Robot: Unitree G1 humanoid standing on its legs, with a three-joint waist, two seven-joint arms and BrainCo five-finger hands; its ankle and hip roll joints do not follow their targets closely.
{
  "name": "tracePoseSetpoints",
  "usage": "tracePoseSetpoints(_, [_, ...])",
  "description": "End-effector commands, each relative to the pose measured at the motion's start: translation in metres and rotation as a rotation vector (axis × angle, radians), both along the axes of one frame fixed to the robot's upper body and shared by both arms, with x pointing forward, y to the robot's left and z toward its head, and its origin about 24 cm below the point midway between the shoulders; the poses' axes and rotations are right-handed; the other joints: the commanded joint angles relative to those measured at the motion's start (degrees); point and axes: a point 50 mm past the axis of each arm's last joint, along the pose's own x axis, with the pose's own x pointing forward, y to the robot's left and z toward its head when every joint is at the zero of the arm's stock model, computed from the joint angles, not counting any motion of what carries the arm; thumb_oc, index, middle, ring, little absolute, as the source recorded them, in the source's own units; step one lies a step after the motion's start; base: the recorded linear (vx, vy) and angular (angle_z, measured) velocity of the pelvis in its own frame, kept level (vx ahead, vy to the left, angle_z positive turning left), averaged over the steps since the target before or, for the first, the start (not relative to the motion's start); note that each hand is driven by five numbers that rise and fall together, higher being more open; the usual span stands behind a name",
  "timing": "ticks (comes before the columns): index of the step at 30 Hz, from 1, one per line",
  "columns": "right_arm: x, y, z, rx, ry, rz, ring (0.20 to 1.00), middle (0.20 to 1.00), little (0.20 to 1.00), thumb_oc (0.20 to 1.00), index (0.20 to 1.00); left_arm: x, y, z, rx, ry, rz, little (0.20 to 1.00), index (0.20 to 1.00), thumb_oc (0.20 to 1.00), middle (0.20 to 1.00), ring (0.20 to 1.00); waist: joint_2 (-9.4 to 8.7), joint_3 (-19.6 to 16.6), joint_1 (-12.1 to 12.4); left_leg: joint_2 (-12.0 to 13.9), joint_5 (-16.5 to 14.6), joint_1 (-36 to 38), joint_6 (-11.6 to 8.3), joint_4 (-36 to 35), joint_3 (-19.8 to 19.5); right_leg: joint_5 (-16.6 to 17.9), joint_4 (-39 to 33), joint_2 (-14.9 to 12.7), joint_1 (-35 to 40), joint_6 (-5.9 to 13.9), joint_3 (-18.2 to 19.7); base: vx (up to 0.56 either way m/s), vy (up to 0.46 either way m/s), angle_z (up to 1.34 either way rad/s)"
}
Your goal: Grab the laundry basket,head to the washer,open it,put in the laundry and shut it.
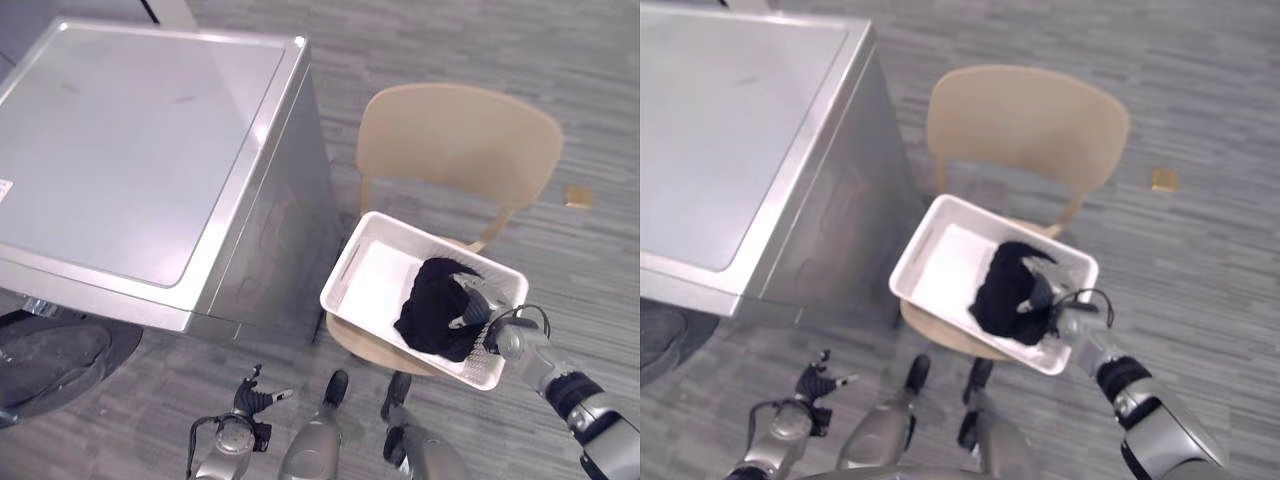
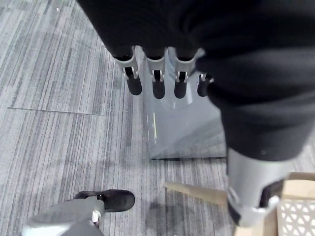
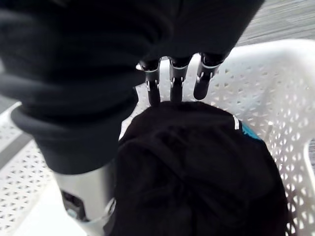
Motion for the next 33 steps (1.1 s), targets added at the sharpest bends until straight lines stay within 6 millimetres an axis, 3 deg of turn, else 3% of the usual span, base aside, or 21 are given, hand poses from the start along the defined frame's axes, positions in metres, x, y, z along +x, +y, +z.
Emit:
tracePoseSetpoints(1, [0.009,-0.003,0.009,-0.047,-0.075,-0.027,1.000,1.000,1.000,1.000,1.000,0.019,0.017,0.016,0.062,-0.098,0.008,1.000,1.000,1.000,1.000,1.000,-1.32,-0.67,0.95,-2.72,0.04,-3.75,0.50,0.00,2.18,-12.16,12.01,-4.35,-2.44,3.15,4.67,-0.03,0.041,0.23])
tracePoseSetpoints(4, [0.017,-0.012,0.015,-0.092,-0.081,-0.073,1.000,1.000,1.000,1.000,1.000,0.032,0.018,0.025,0.060,-0.143,0.019,1.000,1.000,1.000,1.000,1.000,-0.89,0.53,1.47,-3.23,0.23,-6.79,0.35,1.37,2.35,-11.86,13.91,-4.80,-5.90,3.11,4.75,-0.06,0.045,0.15])
tracePoseSetpoints(6, [0.026,-0.029,0.022,-0.168,-0.071,-0.149,1.000,1.000,1.000,1.000,1.000,0.048,0.018,0.035,0.052,-0.193,0.030,1.000,1.000,1.000,1.000,1.000,-0.21,1.85,2.31,-3.84,0.35,-10.02,0.31,3.18,3.01,-11.59,15.42,-5.23,-9.03,2.99,5.00,-0.09,0.037,0.11])
tracePoseSetpoints(9, [0.025,-0.039,0.020,-0.133,-0.047,-0.233,1.000,1.000,1.000,1.000,1.000,0.064,0.017,0.049,0.059,-0.241,0.006,1.000,1.000,1.000,1.000,1.000,0.69,2.53,2.92,-4.08,1.23,-11.94,-0.19,3.30,3.25,-11.56,15.65,-5.80,-10.32,3.09,3.75,-0.04,-0.038,0.24])
tracePoseSetpoints(10, [0.023,-0.040,0.018,-0.109,-0.042,-0.246,0.520,0.520,0.520,0.520,0.520,0.067,0.017,0.051,0.059,-0.246,0.000,1.000,1.000,1.000,1.000,1.000,0.89,2.54,2.86,-3.97,1.67,-12.06,-0.39,2.76,3.31,-11.56,15.50,-5.97,-10.34,3.14,3.22,-0.04,-0.109,0.19])
tracePoseSetpoints(11, [0.022,-0.039,0.016,-0.067,-0.045,-0.256,0.200,0.200,0.200,0.200,0.200,0.069,0.016,0.052,0.059,-0.252,-0.012,1.000,1.000,1.000,1.000,1.000,1.05,2.50,2.68,-3.61,2.14,-11.92,-0.57,1.85,3.60,-11.71,15.27,-6.13,-10.13,3.20,2.59,-0.01,-0.085,0.25])
tracePoseSetpoints(18, [0.016,-0.009,0.018,0.275,-0.121,-0.227,0.200,0.200,0.200,0.200,0.200,0.064,0.013,0.048,0.051,-0.225,-0.031,1.000,1.000,1.000,1.000,1.000,-0.01,2.07,0.40,-2.54,1.62,-8.88,0.27,-0.03,4.64,-11.83,15.55,-6.53,-8.13,3.54,2.66,0.00,-0.005,0.24])
tracePoseSetpoints(20, [0.016,-0.009,0.018,0.275,-0.121,-0.227,0.200,0.200,0.200,0.200,0.200,0.064,0.013,0.048,0.052,-0.225,-0.031,1.000,1.000,1.000,1.000,1.000,-0.02,2.07,0.44,-2.54,1.61,-8.86,0.27,-0.04,4.67,-11.83,15.56,-6.53,-8.12,3.54,2.68,-0.01,0.030,-0.03])
tracePoseSetpoints(22, [0.004,-0.001,0.020,0.494,-0.158,-0.231,0.200,0.200,0.200,0.200,0.200,0.052,0.015,0.042,0.041,-0.191,-0.027,1.000,1.000,1.000,1.000,1.000,-0.72,0.90,-1.11,-2.59,0.31,-5.68,0.98,-0.12,5.38,-11.55,14.10,-6.50,-5.01,3.81,3.67,0.02,0.093,-0.13])
tracePoseSetpoints(25, [-0.008,0.004,0.023,0.655,-0.186,-0.224,0.200,0.200,0.200,0.200,0.200,0.038,0.018,0.035,0.025,-0.157,-0.010,1.000,1.000,1.000,1.000,1.000,-1.54,-0.85,-2.37,-2.57,-0.53,-2.57,1.31,-0.62,5.98,-11.15,11.71,-6.16,-1.19,4.22,4.16,0.05,0.057,-0.16])
tracePoseSetpoints(30, [-0.019,0.010,0.039,0.817,-0.234,-0.158,0.200,0.200,0.200,0.200,0.200,0.015,0.026,0.026,0.014,-0.109,0.039,1.000,1.000,1.000,1.000,1.000,-2.36,-3.36,-3.76,-2.27,-1.06,1.68,1.69,-1.87,7.51,-10.52,8.94,-5.29,3.32,4.84,5.27,0.04,0.051,-0.27])
tracePoseSetpoints(32, [-0.028,0.028,0.070,0.950,-0.282,0.026,0.200,0.200,0.200,0.200,0.200,-0.009,0.028,0.017,-0.026,-0.063,0.083,1.000,1.000,1.000,1.000,1.000,-2.96,-6.94,-4.12,-1.76,-2.75,6.56,2.31,-1.93,9.88,-10.37,6.99,-4.43,8.03,5.55,7.61,0.10,0.116,-0.55])
tracePoseSetpoints(33, [-0.028,0.028,0.070,0.950,-0.281,0.025,0.200,0.200,0.200,0.200,0.200,-0.009,0.028,0.017,-0.026,-0.062,0.082,1.000,1.000,1.000,1.000,1.000,-2.95,-6.87,-4.02,-1.74,-2.78,6.72,2.31,-1.97,9.96,-10.35,6.92,-4.40,8.17,5.55,7.68,0.10,0.090,-0.47])
